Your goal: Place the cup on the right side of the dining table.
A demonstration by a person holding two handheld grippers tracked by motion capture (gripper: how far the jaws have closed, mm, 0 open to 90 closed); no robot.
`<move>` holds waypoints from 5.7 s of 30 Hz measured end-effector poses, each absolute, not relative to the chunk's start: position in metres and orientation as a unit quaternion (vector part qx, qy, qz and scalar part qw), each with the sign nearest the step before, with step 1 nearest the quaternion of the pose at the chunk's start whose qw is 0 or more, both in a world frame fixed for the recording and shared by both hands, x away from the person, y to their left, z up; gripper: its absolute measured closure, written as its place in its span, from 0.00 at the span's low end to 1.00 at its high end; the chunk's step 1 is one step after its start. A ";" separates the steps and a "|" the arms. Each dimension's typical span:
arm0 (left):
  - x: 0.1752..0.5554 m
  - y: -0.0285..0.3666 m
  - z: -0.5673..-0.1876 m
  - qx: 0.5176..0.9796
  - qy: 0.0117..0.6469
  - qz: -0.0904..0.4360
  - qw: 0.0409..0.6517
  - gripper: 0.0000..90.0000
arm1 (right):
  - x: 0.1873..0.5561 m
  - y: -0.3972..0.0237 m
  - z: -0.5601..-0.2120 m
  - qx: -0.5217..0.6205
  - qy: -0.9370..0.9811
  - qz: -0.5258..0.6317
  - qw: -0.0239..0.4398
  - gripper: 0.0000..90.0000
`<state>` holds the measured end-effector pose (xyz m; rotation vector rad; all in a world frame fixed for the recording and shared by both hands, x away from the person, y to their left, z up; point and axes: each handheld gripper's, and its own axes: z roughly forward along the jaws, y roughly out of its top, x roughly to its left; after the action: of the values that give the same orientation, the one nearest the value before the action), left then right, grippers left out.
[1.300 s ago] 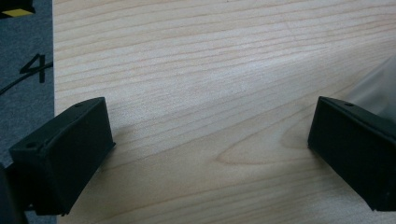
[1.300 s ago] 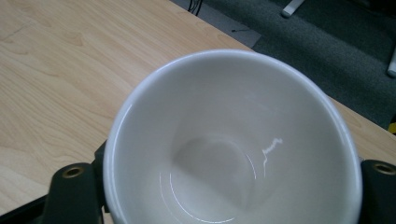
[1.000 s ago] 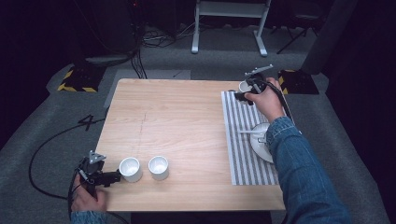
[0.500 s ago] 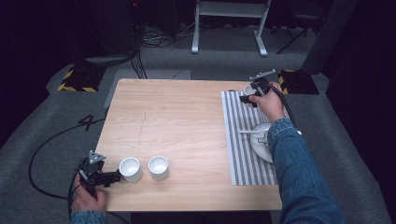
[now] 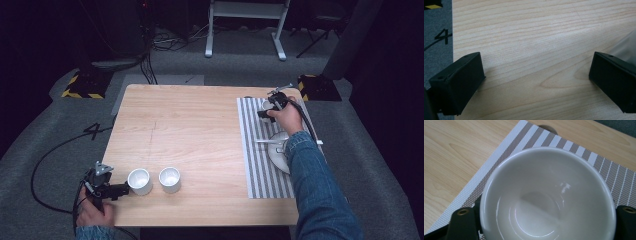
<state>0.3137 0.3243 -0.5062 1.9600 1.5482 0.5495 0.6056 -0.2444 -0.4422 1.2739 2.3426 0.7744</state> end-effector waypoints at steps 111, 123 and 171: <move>0.313 0.324 -0.506 0.733 0.580 0.206 0.288 0.00 | 0.386 -0.282 -0.352 0.329 0.841 0.381 0.196 0.26; 0.313 0.324 -0.506 0.733 0.580 0.206 0.288 0.00 | 0.353 -0.298 -0.379 0.334 0.840 0.379 0.197 0.26; 0.313 0.324 -0.506 0.734 0.580 0.206 0.288 0.00 | 0.317 -0.299 -0.500 0.334 0.853 0.360 0.176 0.21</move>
<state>0.3135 0.3241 -0.5062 1.9588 1.5489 0.5504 0.3167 -0.2987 -0.5002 0.9446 2.4164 1.0184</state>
